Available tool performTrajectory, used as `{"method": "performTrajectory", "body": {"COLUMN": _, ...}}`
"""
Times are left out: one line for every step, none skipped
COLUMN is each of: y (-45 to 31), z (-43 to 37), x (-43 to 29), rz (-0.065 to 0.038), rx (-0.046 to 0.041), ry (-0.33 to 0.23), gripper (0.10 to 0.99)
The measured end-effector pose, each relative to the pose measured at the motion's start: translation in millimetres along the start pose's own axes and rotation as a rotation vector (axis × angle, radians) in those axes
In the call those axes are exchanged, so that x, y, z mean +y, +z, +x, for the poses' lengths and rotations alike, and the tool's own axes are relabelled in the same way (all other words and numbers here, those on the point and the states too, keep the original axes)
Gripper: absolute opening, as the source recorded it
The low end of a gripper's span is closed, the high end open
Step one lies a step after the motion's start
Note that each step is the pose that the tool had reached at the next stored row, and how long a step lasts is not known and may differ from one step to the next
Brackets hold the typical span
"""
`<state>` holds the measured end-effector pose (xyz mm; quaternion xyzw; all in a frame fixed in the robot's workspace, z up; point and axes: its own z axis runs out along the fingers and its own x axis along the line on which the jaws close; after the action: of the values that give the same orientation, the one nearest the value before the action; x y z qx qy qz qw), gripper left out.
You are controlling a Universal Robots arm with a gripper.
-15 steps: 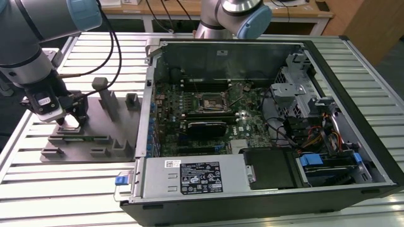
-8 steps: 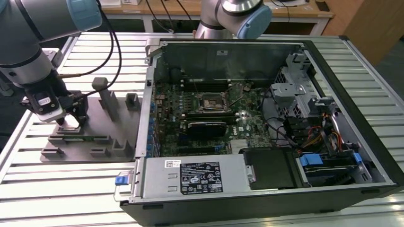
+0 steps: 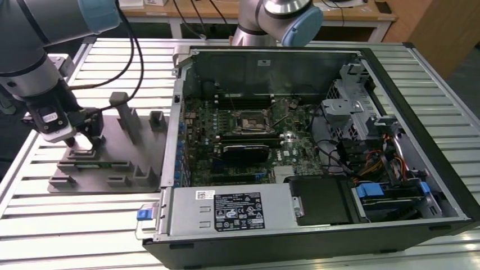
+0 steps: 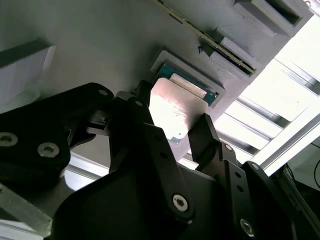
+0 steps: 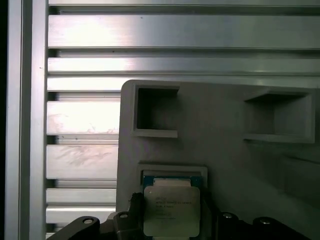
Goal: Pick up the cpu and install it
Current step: 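Pick up the cpu and move it towards the insertion slot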
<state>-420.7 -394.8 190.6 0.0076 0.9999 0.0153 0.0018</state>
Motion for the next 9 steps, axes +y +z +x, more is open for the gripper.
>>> {"method": "performTrajectory", "body": {"y": -1.5, "z": 0.0, "x": 0.0, "rz": 0.000, "rx": 0.0001, "ry": 0.000, "gripper": 0.545}}
{"method": "performTrajectory", "body": {"y": -2.9, "z": 0.0, "x": 0.1, "rz": 0.000, "rx": 0.0001, "ry": 0.000, "gripper": 0.545}}
{"method": "performTrajectory", "body": {"y": -4.3, "z": 0.0, "x": 0.1, "rz": 0.000, "rx": 0.0001, "ry": 0.000, "gripper": 0.545}}
{"method": "performTrajectory", "body": {"y": -5.8, "z": 0.0, "x": 0.2, "rz": 0.000, "rx": 0.0001, "ry": 0.000, "gripper": 0.545}}
{"method": "performTrajectory", "body": {"y": -7.3, "z": 0.0, "x": 0.2, "rz": 0.000, "rx": 0.0001, "ry": 0.000, "gripper": 0.545}}
{"method": "performTrajectory", "body": {"y": -8.8, "z": 0.0, "x": 0.3, "rz": 0.000, "rx": 0.0000, "ry": 0.000, "gripper": 0.545}}
{"method": "performTrajectory", "body": {"y": -10.3, "z": 0.0, "x": 0.3, "rz": 0.000, "rx": 0.0000, "ry": 0.000, "gripper": 0.545}}
{"method": "performTrajectory", "body": {"y": -12.0, "z": 0.0, "x": 0.4, "rz": 0.000, "rx": 0.0000, "ry": 0.000, "gripper": 0.545}}
{"method": "performTrajectory", "body": {"y": -13.5, "z": 0.0, "x": 0.4, "rz": 0.000, "rx": 0.0000, "ry": 0.000, "gripper": 0.545}}
